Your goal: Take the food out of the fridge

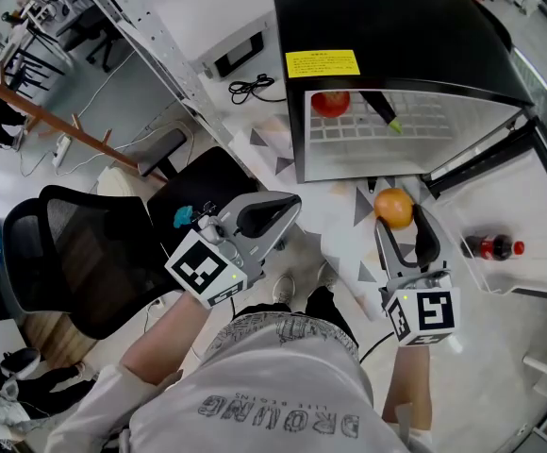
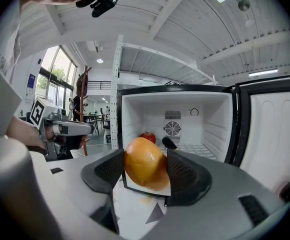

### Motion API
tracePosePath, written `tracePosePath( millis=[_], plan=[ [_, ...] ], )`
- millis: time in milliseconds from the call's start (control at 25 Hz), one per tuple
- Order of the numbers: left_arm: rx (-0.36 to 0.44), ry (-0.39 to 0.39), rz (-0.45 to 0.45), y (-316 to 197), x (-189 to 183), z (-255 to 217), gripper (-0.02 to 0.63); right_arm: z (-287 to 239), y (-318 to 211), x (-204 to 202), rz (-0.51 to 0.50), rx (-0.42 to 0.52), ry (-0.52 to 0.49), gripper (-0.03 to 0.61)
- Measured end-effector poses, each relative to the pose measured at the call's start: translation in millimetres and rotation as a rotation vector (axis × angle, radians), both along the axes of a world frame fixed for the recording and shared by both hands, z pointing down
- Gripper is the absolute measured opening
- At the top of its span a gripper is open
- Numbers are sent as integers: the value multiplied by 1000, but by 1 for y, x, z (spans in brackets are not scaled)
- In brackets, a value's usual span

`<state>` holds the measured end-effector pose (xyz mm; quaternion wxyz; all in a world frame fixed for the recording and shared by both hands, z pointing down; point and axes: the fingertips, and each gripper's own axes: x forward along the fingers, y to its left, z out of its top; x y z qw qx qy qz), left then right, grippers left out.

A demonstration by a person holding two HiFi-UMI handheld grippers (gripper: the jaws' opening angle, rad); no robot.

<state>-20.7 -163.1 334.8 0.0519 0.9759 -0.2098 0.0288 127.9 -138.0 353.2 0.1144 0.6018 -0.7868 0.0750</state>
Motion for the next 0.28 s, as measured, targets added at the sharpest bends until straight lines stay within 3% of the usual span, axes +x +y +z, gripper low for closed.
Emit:
tracePosePath(
  millis=[280],
  plan=[
    [-5,-7,-3,-2,1,2,6,4,-1,3,-3,-9,11,268]
  ],
)
